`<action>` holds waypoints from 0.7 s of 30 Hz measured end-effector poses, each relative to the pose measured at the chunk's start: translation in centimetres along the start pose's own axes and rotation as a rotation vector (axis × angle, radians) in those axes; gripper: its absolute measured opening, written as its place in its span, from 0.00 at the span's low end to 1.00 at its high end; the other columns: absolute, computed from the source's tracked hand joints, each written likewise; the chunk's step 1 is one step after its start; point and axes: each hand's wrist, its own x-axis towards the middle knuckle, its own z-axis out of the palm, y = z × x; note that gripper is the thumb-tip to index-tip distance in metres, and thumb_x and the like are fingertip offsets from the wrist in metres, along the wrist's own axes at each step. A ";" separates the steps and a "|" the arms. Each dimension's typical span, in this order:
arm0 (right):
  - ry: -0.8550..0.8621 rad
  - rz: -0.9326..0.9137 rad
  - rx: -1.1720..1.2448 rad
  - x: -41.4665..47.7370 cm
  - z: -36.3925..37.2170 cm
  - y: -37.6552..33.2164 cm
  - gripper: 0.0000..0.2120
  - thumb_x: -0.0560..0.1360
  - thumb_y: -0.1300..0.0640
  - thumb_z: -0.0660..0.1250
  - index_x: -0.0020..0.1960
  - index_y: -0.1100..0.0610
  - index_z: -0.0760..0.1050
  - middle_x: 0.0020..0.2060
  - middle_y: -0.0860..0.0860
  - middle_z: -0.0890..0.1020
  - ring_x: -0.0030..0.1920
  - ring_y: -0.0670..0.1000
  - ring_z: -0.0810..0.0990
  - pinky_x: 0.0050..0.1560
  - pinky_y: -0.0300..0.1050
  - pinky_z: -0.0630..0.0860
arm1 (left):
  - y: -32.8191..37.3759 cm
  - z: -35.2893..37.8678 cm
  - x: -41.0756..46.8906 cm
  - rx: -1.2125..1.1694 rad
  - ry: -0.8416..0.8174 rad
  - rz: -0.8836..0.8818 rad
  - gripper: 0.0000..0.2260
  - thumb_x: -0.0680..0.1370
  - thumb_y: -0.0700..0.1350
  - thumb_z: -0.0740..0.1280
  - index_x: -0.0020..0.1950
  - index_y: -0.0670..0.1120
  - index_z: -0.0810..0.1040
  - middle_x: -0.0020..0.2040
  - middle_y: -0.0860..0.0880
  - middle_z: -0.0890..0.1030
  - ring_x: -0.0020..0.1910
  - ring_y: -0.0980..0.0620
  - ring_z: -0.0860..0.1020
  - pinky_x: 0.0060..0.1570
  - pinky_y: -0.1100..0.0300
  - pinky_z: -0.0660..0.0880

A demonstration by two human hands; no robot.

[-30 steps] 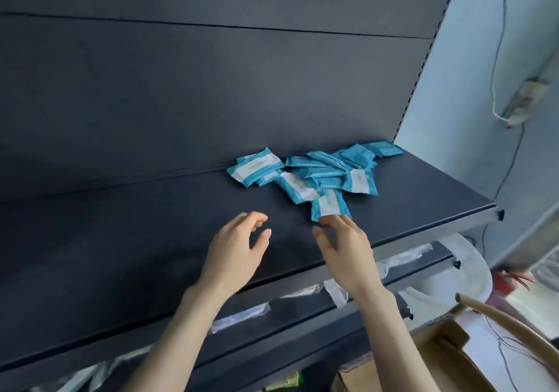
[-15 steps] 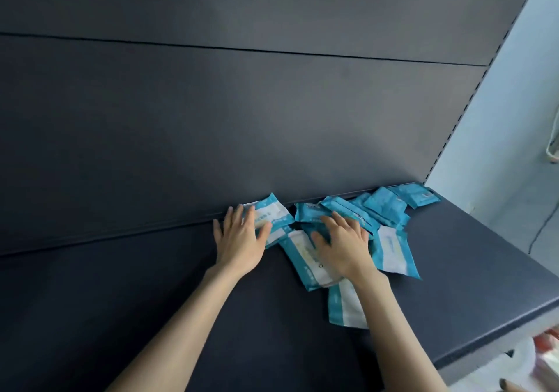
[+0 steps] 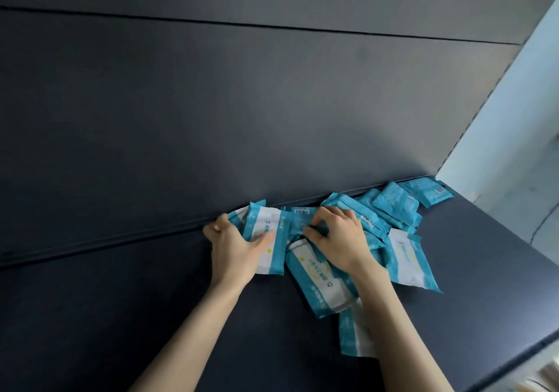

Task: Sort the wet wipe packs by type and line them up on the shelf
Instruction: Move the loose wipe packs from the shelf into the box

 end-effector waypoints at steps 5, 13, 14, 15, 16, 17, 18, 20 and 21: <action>-0.030 0.001 -0.031 0.3 0.0 -0.1 0.18 0.76 0.44 0.63 0.63 0.50 0.71 0.61 0.50 0.75 0.61 0.56 0.67 0.61 0.49 0.61 | 0.2 0.7 0.3 -0.212 0.005 -0.140 0.27 0.65 0.43 0.79 0.52 0.43 0.64 0.50 0.51 0.75 0.50 0.52 0.75 0.49 0.57 0.73; -0.099 -0.034 -0.125 -0.1 -0.2 -0.6 0.22 0.77 0.42 0.58 0.69 0.48 0.69 0.66 0.48 0.67 0.67 0.54 0.58 0.67 0.49 0.51 | 0.5 -1.0 0.9 -0.335 -0.192 -0.169 0.14 0.68 0.40 0.76 0.50 0.43 0.77 0.45 0.49 0.83 0.40 0.54 0.81 0.31 0.64 0.75; -0.099 -0.045 -0.101 -0.2 -0.2 -0.7 0.21 0.78 0.44 0.57 0.68 0.48 0.69 0.67 0.48 0.67 0.68 0.53 0.57 0.67 0.50 0.50 | 0.5 -1.1 0.6 -0.334 -0.180 -0.142 0.15 0.70 0.41 0.75 0.52 0.44 0.75 0.46 0.49 0.82 0.42 0.54 0.81 0.34 0.62 0.76; -0.107 -0.057 -0.078 -0.3 -0.3 -0.7 0.19 0.78 0.45 0.58 0.67 0.49 0.69 0.68 0.47 0.68 0.69 0.53 0.57 0.68 0.50 0.48 | 0.4 -1.3 0.3 -0.338 -0.160 -0.112 0.15 0.71 0.41 0.74 0.53 0.45 0.73 0.47 0.49 0.82 0.43 0.53 0.81 0.38 0.60 0.77; -0.122 -0.066 -0.060 -0.3 -0.4 -0.7 0.19 0.78 0.46 0.58 0.66 0.49 0.69 0.67 0.47 0.70 0.69 0.52 0.58 0.68 0.50 0.47 | 0.2 -1.4 0.0 -0.336 -0.145 -0.084 0.14 0.72 0.41 0.73 0.54 0.45 0.72 0.48 0.49 0.81 0.45 0.53 0.81 0.41 0.58 0.78; -0.144 -0.068 -0.048 -0.2 -0.5 -0.8 0.19 0.77 0.46 0.59 0.66 0.50 0.69 0.66 0.48 0.71 0.69 0.53 0.60 0.68 0.50 0.47 | -0.1 -1.5 -0.3 -0.336 -0.135 -0.059 0.13 0.73 0.41 0.72 0.54 0.46 0.71 0.49 0.50 0.81 0.46 0.53 0.80 0.44 0.57 0.78; -0.164 -0.068 -0.047 -0.2 -0.7 -1.0 0.21 0.76 0.45 0.61 0.67 0.51 0.68 0.65 0.49 0.72 0.68 0.53 0.61 0.68 0.50 0.47 | -0.3 -1.7 -0.5 -0.342 -0.132 -0.038 0.12 0.74 0.41 0.71 0.54 0.47 0.71 0.50 0.50 0.81 0.47 0.53 0.80 0.46 0.56 0.77; -0.194 -0.066 -0.074 0.2 -1.1 -1.5 0.29 0.73 0.42 0.66 0.70 0.53 0.65 0.63 0.52 0.71 0.66 0.56 0.61 0.69 0.52 0.49 | -0.5 -2.2 -0.9 -0.371 -0.129 -0.009 0.12 0.75 0.41 0.69 0.55 0.48 0.71 0.51 0.51 0.81 0.47 0.55 0.80 0.48 0.57 0.77; -0.201 -0.070 -0.090 0.4 -1.3 -1.8 0.33 0.71 0.41 0.68 0.70 0.54 0.65 0.62 0.52 0.69 0.66 0.56 0.61 0.69 0.52 0.50 | -0.6 -2.5 -1.1 -0.387 -0.123 -0.004 0.13 0.75 0.40 0.69 0.57 0.48 0.71 0.51 0.51 0.81 0.48 0.55 0.80 0.49 0.57 0.77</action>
